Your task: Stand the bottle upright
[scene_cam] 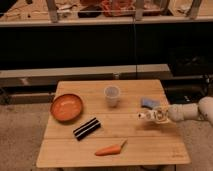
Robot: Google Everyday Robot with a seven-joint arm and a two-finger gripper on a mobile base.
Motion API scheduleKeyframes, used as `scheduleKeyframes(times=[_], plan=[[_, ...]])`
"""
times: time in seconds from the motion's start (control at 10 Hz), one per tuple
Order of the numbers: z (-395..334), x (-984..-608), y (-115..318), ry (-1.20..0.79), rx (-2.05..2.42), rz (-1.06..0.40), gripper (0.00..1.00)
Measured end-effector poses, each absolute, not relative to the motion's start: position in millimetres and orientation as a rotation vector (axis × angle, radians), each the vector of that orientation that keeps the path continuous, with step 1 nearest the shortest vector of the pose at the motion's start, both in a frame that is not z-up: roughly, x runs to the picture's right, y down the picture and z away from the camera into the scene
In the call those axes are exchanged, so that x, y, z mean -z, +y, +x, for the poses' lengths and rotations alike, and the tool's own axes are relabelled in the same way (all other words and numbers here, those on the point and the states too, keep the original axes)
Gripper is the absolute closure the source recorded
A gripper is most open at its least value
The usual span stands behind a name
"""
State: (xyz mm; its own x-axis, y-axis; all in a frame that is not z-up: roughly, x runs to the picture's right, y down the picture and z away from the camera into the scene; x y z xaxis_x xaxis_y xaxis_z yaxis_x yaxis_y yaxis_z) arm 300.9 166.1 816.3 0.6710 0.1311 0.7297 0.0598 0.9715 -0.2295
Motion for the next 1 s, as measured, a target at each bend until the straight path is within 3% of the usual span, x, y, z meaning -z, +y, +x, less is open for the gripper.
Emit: scheduleKeyframes(times=[0.4, 0.6, 1.0], plan=[[289, -826, 177, -0.806, -0.011, -0.400, 0.46], [287, -827, 179, -0.738, 0.023, -0.410, 0.24], [285, -828, 182, -0.689, 0.048, -0.415, 0.20]])
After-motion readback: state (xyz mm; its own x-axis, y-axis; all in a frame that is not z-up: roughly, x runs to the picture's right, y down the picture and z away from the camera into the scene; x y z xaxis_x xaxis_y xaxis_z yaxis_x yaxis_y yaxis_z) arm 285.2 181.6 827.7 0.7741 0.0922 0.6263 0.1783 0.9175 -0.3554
